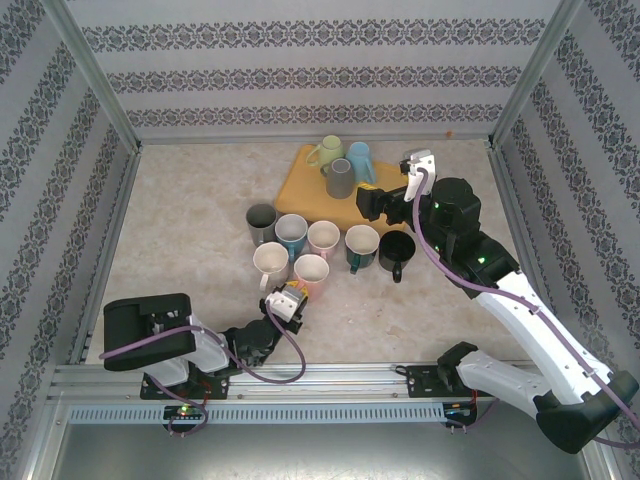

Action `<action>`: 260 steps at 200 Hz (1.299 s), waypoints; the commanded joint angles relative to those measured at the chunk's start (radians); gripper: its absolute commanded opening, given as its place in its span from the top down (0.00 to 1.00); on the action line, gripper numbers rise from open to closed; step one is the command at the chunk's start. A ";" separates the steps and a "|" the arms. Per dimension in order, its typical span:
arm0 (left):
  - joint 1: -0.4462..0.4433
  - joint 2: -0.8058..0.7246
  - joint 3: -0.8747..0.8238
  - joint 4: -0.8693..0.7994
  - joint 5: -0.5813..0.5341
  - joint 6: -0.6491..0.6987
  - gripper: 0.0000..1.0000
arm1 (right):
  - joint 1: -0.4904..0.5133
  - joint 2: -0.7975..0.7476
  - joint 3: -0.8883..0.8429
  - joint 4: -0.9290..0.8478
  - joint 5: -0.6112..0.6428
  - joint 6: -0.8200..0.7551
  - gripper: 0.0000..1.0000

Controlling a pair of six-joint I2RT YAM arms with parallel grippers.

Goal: Turn the mug right side up

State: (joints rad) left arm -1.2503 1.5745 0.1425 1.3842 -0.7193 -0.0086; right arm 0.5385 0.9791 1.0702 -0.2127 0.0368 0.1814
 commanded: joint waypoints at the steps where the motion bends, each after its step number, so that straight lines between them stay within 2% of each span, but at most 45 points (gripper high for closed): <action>1: -0.003 0.046 0.008 0.040 -0.062 -0.043 0.89 | -0.012 -0.001 -0.012 0.032 -0.003 0.004 0.02; 99: -0.003 0.162 0.040 0.040 -0.154 -0.063 0.74 | -0.012 -0.001 -0.020 0.042 -0.011 0.000 0.02; 163: -0.002 0.182 0.052 0.040 -0.192 -0.052 0.68 | -0.012 0.009 -0.021 0.045 -0.014 -0.010 0.02; 188: -0.003 0.156 0.052 0.041 -0.169 -0.024 0.67 | -0.012 0.012 -0.019 0.041 -0.025 -0.009 0.02; 238: -0.003 0.098 0.038 0.041 -0.128 0.002 0.52 | -0.012 0.009 -0.006 0.022 -0.029 -0.017 0.02; 260: -0.005 0.071 0.030 0.041 -0.116 0.002 0.50 | -0.012 0.002 -0.009 0.020 -0.033 -0.014 0.02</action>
State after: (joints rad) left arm -1.2503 1.6802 0.1837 1.4212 -0.8532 -0.0223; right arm 0.5385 0.9901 1.0607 -0.1917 0.0208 0.1772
